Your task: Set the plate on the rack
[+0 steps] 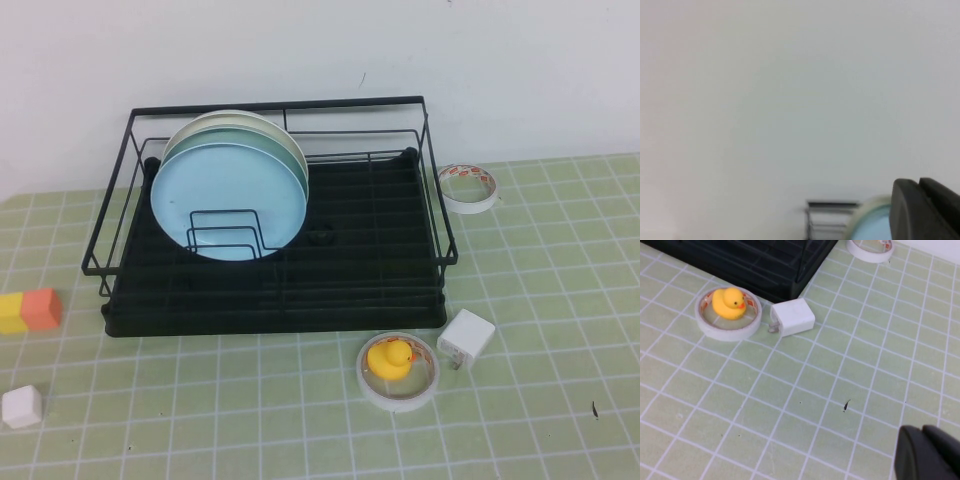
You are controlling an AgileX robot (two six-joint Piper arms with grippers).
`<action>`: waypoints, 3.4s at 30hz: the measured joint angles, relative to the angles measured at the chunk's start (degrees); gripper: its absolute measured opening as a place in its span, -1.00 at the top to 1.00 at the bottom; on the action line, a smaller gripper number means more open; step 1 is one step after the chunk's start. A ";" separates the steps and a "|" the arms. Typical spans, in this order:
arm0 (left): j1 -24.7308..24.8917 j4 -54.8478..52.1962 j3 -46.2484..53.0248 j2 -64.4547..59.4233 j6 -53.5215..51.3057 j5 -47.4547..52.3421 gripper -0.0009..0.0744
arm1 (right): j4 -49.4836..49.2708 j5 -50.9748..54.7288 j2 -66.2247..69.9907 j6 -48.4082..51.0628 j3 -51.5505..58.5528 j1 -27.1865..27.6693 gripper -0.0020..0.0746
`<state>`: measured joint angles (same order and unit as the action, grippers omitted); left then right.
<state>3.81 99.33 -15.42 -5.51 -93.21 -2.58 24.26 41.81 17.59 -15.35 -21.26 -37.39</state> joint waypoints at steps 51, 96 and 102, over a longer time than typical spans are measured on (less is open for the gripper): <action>-1.19 -96.61 16.16 6.35 107.43 20.97 0.98 | -0.35 -0.26 0.00 0.00 0.04 0.00 0.95; -1.19 -96.70 16.16 6.35 98.64 21.10 0.98 | -1.55 -1.83 -3.05 0.45 0.97 4.99 0.95; -1.19 -96.70 16.16 6.35 98.64 21.10 0.98 | -2.38 -17.65 -9.87 0.98 11.00 17.04 0.95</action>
<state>2.62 2.63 0.74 0.84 5.43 18.52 21.88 24.16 7.72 -14.37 -10.26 -20.35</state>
